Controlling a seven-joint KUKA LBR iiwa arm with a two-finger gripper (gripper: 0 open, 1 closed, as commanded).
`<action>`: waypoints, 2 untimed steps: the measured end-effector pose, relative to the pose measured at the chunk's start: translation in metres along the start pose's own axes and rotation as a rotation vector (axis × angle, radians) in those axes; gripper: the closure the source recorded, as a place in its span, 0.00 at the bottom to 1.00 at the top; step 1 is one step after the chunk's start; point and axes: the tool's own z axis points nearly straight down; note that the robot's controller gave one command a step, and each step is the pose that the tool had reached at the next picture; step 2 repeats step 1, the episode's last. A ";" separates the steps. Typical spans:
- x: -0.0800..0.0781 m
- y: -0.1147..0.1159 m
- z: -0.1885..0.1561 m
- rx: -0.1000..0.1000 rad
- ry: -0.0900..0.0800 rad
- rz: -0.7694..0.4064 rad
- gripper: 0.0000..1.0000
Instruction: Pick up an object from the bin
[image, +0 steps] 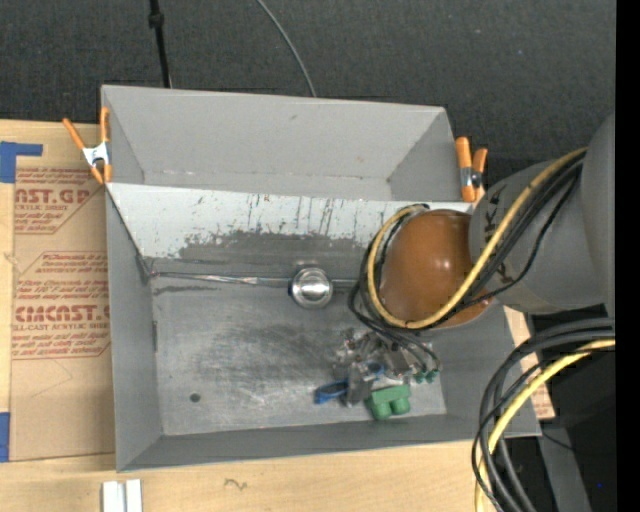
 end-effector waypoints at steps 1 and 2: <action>0.002 -0.017 -0.164 0.004 -0.005 -0.222 1.00; 0.002 -0.017 -0.164 0.004 -0.005 -0.222 1.00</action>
Offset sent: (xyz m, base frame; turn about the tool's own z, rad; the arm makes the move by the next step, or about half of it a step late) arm 0.0002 -0.0174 0.1612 -0.2228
